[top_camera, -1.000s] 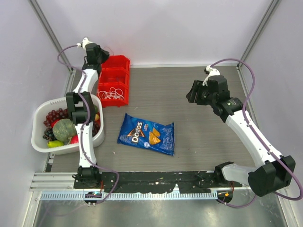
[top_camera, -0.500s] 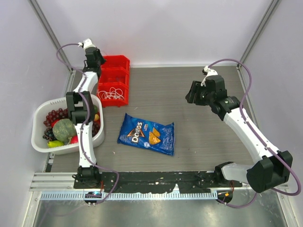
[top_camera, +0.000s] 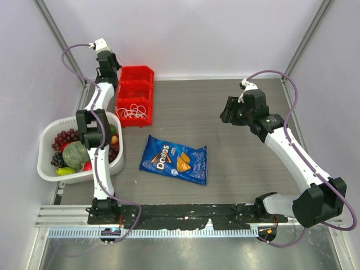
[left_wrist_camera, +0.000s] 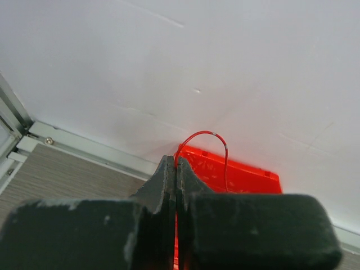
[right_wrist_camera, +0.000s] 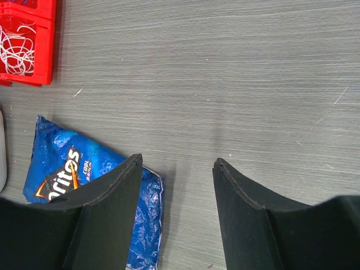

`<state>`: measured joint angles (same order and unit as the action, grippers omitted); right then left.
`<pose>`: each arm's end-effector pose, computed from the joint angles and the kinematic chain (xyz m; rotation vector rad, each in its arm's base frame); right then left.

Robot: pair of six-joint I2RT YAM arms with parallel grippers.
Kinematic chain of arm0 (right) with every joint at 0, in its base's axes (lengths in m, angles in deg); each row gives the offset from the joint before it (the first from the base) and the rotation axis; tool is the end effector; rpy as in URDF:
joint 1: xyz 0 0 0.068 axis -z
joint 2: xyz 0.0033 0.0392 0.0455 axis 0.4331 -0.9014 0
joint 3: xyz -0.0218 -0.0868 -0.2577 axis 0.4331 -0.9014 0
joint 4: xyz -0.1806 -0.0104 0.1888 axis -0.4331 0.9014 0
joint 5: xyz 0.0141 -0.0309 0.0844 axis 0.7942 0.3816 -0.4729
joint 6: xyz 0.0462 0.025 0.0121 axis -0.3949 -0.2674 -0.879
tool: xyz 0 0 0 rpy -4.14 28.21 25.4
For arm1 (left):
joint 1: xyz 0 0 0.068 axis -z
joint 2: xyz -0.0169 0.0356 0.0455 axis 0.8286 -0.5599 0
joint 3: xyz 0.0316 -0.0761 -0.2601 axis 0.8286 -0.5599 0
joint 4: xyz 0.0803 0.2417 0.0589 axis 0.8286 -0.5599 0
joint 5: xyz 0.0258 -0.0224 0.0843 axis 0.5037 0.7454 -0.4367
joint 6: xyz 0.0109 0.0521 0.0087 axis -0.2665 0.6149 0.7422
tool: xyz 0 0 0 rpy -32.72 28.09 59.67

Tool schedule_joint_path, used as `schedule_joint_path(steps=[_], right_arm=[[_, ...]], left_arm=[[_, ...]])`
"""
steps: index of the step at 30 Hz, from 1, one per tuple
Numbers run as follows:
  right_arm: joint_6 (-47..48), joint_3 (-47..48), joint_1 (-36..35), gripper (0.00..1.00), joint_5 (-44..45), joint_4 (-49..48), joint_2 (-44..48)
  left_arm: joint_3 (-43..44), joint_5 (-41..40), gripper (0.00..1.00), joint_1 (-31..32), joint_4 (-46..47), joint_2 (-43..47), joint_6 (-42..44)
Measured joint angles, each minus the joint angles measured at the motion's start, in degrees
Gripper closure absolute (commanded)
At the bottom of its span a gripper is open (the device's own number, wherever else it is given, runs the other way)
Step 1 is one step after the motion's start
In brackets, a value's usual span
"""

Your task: Untangle the cables

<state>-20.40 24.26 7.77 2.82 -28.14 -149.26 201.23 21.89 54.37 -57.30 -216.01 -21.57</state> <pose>0.2641 0.0861 0.3300 0.0319 2.2108 0.3965 0.5691 0.0235 0.2765 -0.4428 1.6482 -0.0213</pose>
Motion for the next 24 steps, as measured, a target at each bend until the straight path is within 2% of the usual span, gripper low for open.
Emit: schedule_joint_path(steps=[12,18,24], right_arm=[[-0.1,0.0,0.0,0.42,0.0,0.0,-0.3],[-0.2,0.0,0.0,0.42,0.0,0.0,-0.4],[-0.2,0.0,0.0,0.42,0.0,0.0,-0.4]], left_arm=[[1.0,-0.5,1.0,1.2,-0.2,0.0,6.1],[1.0,0.5,1.0,4.0,-0.4,-0.2,5.3],[5.3,1.1,1.0,6.0,-1.7,-4.6,2.8]])
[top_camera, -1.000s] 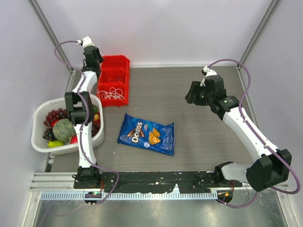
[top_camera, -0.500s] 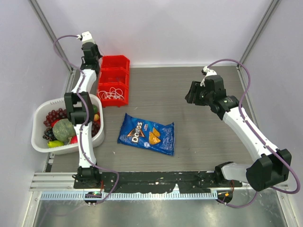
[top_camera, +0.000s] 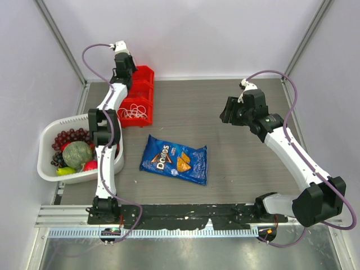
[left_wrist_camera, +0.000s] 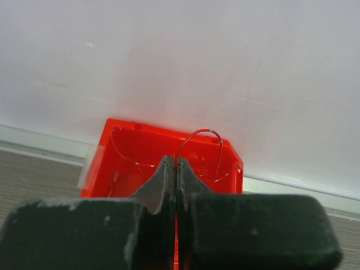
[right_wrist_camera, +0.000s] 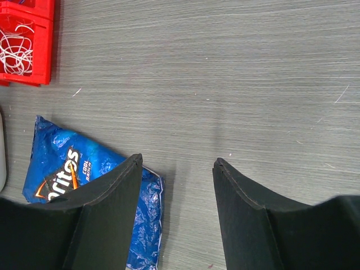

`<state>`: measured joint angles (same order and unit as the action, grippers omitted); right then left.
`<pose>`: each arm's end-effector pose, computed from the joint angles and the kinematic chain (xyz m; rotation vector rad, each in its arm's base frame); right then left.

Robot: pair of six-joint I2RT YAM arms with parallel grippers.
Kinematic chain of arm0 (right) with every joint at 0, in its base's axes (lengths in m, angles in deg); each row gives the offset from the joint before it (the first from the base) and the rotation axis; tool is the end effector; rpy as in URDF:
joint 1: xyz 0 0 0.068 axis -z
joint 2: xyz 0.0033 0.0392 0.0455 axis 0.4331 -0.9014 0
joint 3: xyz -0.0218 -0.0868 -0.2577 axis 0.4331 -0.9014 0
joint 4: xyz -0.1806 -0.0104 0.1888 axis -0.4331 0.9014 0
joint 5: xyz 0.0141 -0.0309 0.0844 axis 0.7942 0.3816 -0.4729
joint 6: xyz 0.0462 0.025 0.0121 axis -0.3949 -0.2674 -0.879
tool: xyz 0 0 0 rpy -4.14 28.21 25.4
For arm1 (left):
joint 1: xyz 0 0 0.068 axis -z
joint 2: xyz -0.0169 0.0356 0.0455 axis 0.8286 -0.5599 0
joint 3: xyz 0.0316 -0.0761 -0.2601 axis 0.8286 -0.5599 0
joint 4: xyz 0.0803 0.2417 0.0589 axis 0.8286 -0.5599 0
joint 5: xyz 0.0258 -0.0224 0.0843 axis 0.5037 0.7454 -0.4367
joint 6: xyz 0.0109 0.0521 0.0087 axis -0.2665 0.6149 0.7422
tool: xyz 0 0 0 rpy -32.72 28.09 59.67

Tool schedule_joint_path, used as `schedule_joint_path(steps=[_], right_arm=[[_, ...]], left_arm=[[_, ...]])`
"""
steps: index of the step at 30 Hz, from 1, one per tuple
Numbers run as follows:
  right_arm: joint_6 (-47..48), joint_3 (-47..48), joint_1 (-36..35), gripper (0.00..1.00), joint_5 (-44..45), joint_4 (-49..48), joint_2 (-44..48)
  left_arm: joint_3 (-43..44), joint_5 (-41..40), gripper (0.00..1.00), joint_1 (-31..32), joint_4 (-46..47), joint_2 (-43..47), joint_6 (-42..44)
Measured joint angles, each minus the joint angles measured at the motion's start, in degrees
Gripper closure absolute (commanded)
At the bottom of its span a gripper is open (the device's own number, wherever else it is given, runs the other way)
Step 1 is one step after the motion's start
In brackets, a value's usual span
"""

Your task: Untangle the cables

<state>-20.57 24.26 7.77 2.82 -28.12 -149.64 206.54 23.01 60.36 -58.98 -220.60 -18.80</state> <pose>0.2654 0.0865 0.3282 0.0354 2.2180 0.3961 0.5823 -0.0378 0.2621 -0.3020 1.6975 -0.0764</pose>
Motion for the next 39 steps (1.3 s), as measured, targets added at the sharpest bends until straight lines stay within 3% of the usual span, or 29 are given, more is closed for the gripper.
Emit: schedule_joint_path(steps=[6,8,10,16,21,25,33,39], right_arm=[[0.0,0.0,0.0,0.42,0.0,0.0,0.0],[0.0,0.0,0.0,0.42,0.0,0.0,0.0],[0.0,0.0,0.0,0.41,0.0,0.0,0.0],[-0.2,0.0,0.0,0.41,0.0,0.0,0.0],[-0.4,0.0,0.0,0.41,0.0,0.0,0.0],[-0.4,0.0,0.0,0.41,0.0,0.0,0.3],[-0.4,-0.6,0.0,0.41,-0.1,-0.1,2.1],[-0.4,-0.6,0.0,0.41,-0.2,-0.2,2.5]], left_arm=[[0.6,-0.6,0.98,-0.2,-2.2,-2.6,-2.9],[0.6,-1.0,0.81,-0.4,-2.9,-2.7,-3.7],[0.6,-1.4,0.71,-0.6,-3.0,-2.7,-4.7],[-1.7,-2.6,0.58,-1.0,-3.4,-1.8,-9.1],[-3.8,-2.6,0.33,-1.1,-5.4,0.2,-13.4],[-5.9,-2.6,0.21,-1.1,-7.1,3.1,-16.1],[-12.8,-1.0,0.13,-1.2,-7.6,10.8,-18.6],[-18.0,5.0,0.16,-1.8,-7.8,16.8,-22.6]])
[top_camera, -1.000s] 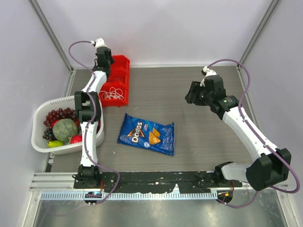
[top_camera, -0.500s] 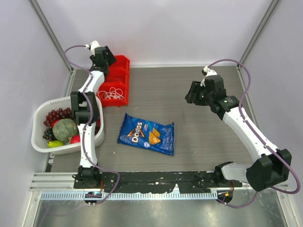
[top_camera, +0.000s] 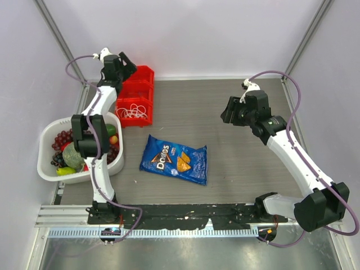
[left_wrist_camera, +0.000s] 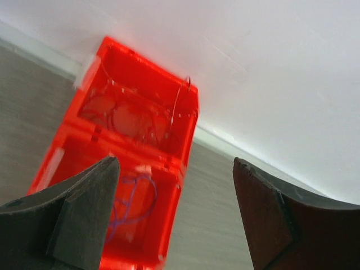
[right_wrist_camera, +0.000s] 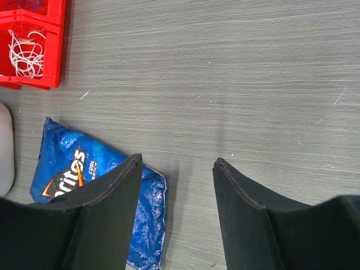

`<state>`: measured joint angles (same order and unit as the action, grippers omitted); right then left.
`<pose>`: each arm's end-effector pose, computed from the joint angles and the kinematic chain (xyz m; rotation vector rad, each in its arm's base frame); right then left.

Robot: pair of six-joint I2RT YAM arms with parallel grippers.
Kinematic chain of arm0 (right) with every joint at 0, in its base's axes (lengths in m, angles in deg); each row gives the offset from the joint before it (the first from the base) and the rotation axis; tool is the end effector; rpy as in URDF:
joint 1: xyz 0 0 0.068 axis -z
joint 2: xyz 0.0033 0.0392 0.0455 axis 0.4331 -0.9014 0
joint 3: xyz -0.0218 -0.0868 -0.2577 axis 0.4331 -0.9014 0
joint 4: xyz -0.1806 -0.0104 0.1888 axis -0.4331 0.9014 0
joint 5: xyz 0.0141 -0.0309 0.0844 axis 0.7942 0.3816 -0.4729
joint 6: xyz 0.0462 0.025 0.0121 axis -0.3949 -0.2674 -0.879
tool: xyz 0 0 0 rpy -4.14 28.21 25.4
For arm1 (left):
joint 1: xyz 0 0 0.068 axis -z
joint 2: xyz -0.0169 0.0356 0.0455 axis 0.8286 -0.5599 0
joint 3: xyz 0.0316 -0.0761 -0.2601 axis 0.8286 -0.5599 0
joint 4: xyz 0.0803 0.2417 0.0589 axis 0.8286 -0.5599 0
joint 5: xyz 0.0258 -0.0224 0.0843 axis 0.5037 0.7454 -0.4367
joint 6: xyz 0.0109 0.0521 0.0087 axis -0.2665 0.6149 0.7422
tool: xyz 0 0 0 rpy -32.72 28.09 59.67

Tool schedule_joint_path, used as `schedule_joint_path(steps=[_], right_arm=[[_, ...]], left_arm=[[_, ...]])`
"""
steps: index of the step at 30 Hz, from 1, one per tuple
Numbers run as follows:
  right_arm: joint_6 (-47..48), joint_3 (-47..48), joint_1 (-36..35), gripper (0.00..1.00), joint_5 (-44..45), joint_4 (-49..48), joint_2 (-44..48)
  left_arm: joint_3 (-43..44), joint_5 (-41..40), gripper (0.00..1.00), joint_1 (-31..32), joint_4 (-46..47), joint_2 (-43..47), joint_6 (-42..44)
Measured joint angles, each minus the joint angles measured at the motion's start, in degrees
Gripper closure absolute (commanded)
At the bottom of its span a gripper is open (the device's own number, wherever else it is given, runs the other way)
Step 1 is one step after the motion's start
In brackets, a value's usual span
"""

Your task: Untangle the cables

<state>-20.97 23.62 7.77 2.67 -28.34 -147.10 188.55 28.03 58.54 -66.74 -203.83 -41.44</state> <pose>0.2560 0.0836 0.3361 0.0403 2.1819 0.4131 0.5224 -0.0196 0.2916 -0.6419 1.7868 -0.3734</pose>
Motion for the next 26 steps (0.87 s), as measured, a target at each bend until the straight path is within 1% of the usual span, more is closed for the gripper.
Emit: schedule_joint_path(steps=[2,7,10,12,13,14,15,16,19,21,24,26], right_arm=[[0.0,0.0,0.0,0.41,0.2,0.3,0.2],[-0.2,0.1,0.0,0.4,3.7,2.2,2.2],[-0.7,0.1,0.0,0.39,6.9,3.9,4.8],[-1.2,0.2,0.0,0.37,9.6,5.6,7.3],[-1.6,0.3,0.0,0.33,11.1,6.8,8.5],[-2.0,0.5,0.0,0.25,12.8,8.0,9.6],[-2.4,0.5,0.0,0.23,14.3,9.0,10.7],[-3.0,0.5,0.0,0.22,15.6,10.1,11.6],[-3.7,0.3,0.0,0.21,18.9,13.5,14.3],[-4.0,-0.4,0.0,0.19,20.3,15.3,16.7],[-4.2,-1.7,0.0,0.18,21.5,16.5,21.1],[-4.3,-2.5,0.0,0.18,22.0,16.6,24.5]], left_arm=[[-5.8,1.4,0.19,0.0,0.3,4.6,-2.8],[-17.8,3.0,0.18,0.4,1.6,17.5,-10.2],[-21.9,3.1,0.17,1.6,1.7,24.0,-12.2],[-24.3,3.5,0.16,3.5,1.3,28.6,-13.2],[-25.6,3.7,0.15,5.1,1.2,31.0,-13.4],[-26.4,4.0,0.14,6.5,1.0,32.7,-13.5],[-27.7,4.1,0.13,9.0,0.9,35.0,-13.4],[-28.6,4.3,0.12,11.0,0.7,36.5,-13.3],[-32.0,5.1,0.07,19.9,-0.2,41.4,-12.8],[-33.3,6.8,0.02,25.7,-1.3,43.4,-12.2],[-33.8,9.6,0.0,33.4,-3.0,45.2,-9.9],[-33.8,11.1,0.0,36.2,-3.9,46.5,-8.3]])
